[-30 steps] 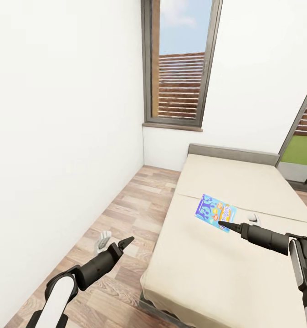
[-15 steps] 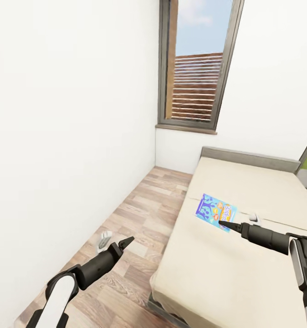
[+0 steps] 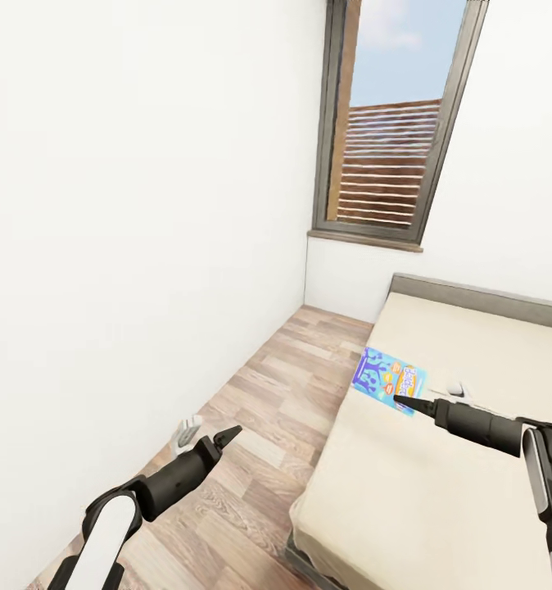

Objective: Put all the toys in the child's room - the three board games (two on the bed and one on the table), the two jigsaw puzzles on the table, and the tennis ball on the table - inside the toy box on the table in the child's room.

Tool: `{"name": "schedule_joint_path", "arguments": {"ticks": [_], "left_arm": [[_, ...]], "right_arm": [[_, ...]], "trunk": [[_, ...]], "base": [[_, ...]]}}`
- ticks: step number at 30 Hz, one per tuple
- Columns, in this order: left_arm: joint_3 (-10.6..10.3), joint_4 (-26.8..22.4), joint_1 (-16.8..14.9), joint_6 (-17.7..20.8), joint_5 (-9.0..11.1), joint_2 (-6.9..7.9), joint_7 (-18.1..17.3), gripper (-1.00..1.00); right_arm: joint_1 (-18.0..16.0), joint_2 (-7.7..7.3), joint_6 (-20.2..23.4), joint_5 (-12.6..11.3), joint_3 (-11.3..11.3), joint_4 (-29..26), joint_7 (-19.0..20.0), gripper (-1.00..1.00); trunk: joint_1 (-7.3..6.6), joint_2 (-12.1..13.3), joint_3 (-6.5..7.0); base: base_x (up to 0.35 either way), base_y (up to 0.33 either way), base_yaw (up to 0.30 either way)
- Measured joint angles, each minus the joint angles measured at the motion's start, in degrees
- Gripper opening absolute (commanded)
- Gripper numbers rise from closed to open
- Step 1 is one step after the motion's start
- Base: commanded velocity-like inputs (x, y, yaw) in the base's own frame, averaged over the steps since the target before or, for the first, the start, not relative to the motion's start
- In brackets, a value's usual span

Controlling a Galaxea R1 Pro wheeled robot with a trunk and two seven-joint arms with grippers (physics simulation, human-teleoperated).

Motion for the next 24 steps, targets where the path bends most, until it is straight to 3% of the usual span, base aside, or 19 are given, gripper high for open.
{"name": "schedule_joint_path", "arguments": {"ticks": [24], "left_arm": [[0.0,0.0,-0.1,0.0,-0.1,-0.12,0.0,1.0]], "right_arm": [[0.8,-0.15,0.1,-0.5,-0.3,-2.5,0.5,-1.0]], "trunk": [[-5.28,9.6,5.86]], "base": [[0.0,0.0,0.186]]}}
